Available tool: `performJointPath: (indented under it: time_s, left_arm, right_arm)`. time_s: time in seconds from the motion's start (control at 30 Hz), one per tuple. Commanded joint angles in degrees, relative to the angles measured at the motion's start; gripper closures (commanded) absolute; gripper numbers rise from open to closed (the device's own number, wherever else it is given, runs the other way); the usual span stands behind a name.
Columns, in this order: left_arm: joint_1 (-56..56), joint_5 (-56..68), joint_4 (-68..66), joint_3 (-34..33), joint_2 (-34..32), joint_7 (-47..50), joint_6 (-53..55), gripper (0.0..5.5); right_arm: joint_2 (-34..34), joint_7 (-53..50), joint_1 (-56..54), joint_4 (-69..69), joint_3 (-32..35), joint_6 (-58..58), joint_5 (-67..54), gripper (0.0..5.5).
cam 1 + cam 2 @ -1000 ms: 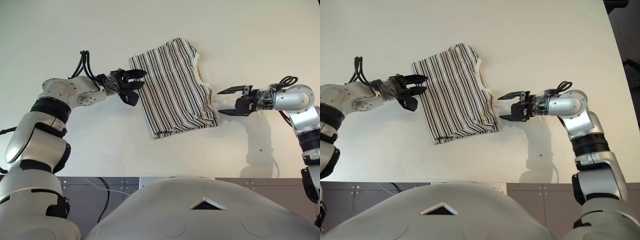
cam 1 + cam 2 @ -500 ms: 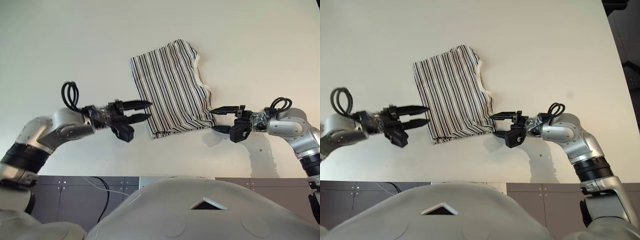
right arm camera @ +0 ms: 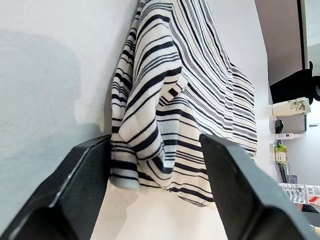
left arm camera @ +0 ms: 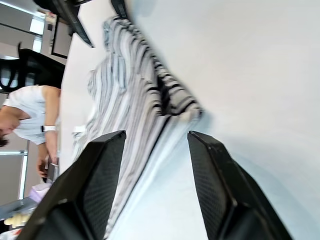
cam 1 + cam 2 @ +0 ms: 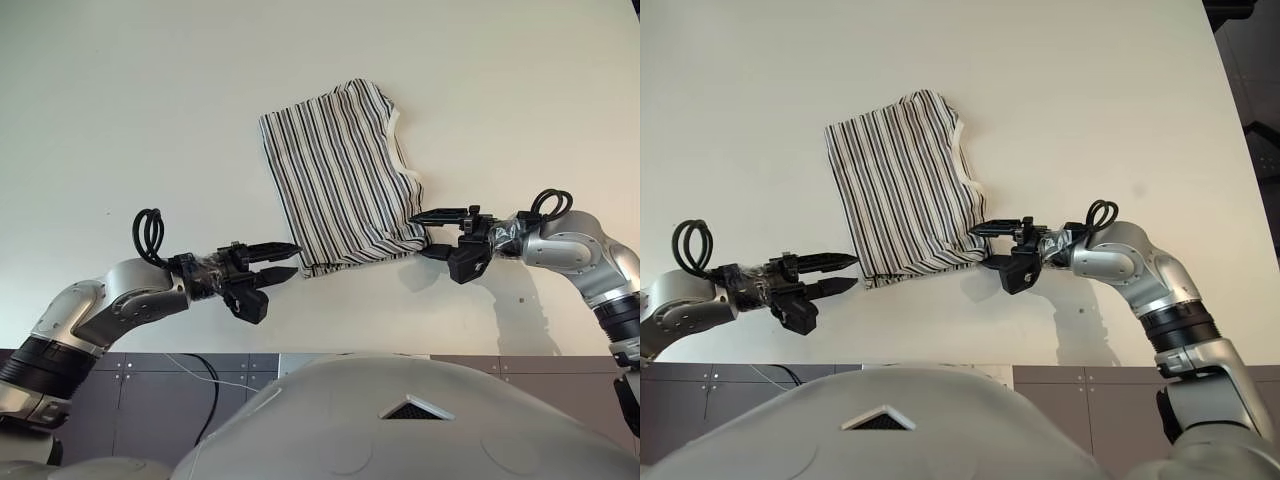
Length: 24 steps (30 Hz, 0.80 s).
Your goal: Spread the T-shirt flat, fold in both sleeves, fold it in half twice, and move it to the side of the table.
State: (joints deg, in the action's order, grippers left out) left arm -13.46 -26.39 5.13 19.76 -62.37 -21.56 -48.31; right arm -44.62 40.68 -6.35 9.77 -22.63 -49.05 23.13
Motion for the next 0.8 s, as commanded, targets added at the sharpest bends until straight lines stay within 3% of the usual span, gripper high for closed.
performJointPath:
  time_s: [0.03, 0.27, 0.43, 0.8]
  left_arm:
    - [-1.3, -2.6, -1.4, 0.2, 0.8, -2.0, -0.1, 3.21]
    - [1.7, -10.1, -3.5, 1.2, 8.5, -0.9, 4.2, 3.21]
    - [4.0, -12.0, -5.3, 2.8, 10.6, -2.4, 4.5, 3.21]
    - [3.8, -8.4, -6.3, 4.9, 10.2, -5.9, 4.1, 4.9]
  right_arm:
    - [-0.8, 0.3, -0.3, 1.6, -1.0, 0.8, 2.5, 2.4]
    - [-0.2, 0.2, -2.5, 2.4, -2.2, 0.8, 2.0, 2.4]
    - [0.0, 0.4, -3.5, 2.6, -2.6, 0.9, 1.5, 2.4]
    - [0.2, -0.3, -4.3, 3.5, -2.8, 1.4, 1.3, 2.4]
